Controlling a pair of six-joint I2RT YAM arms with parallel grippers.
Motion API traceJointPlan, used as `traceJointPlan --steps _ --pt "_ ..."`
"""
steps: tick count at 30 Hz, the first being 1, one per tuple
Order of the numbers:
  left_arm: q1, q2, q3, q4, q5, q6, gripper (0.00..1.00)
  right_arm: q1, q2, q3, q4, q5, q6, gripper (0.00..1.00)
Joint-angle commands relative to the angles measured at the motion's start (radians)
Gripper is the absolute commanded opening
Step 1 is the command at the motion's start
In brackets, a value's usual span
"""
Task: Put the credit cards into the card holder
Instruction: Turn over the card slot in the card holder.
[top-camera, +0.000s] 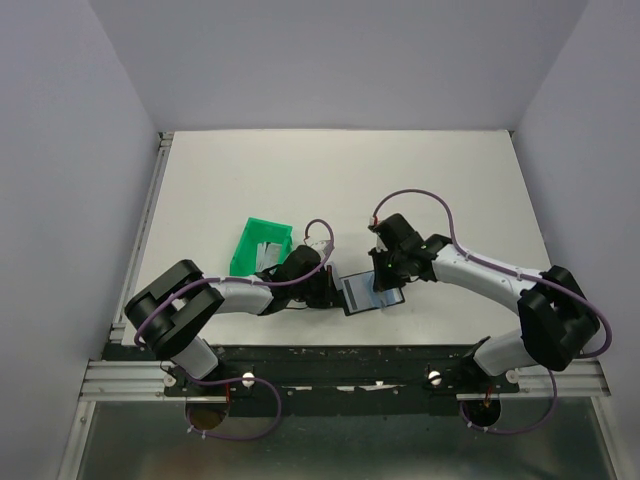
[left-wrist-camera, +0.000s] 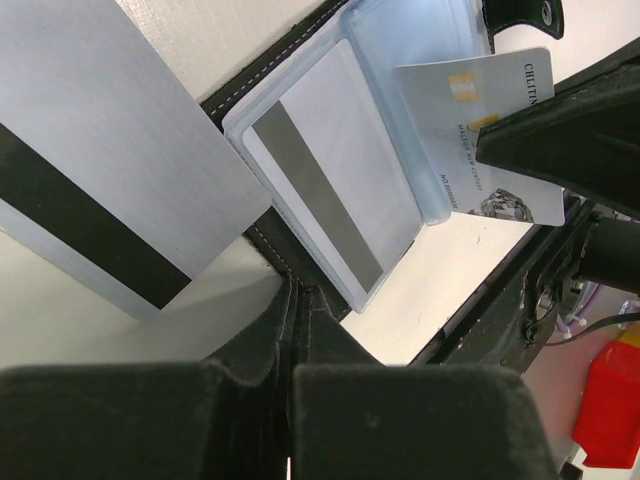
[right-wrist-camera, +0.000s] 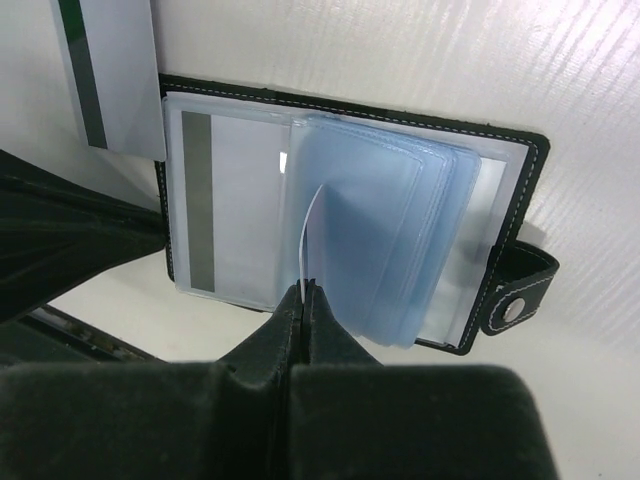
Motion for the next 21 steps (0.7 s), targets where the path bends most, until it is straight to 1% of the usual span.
traceJointPlan --steps 1,4,16,18,21 --pt "-0.007 0.015 0.018 0.001 0.013 0.010 0.00 0.020 -0.006 -0.006 0.054 -0.100 0.022 0.01" --pt "-0.007 0.007 0.020 -0.007 0.010 0.012 0.00 0.020 -0.021 -0.011 0.058 -0.105 0.025 0.01" --pt "-0.007 -0.089 0.067 -0.132 -0.037 0.065 0.00 0.020 -0.015 -0.031 0.068 -0.093 0.034 0.01" --pt "-0.007 -0.105 0.075 -0.142 -0.043 0.070 0.00 0.019 -0.029 -0.034 0.065 -0.077 0.041 0.01" --pt "-0.007 -0.121 0.087 -0.155 -0.050 0.076 0.00 0.020 -0.090 -0.049 0.059 -0.016 0.067 0.01"
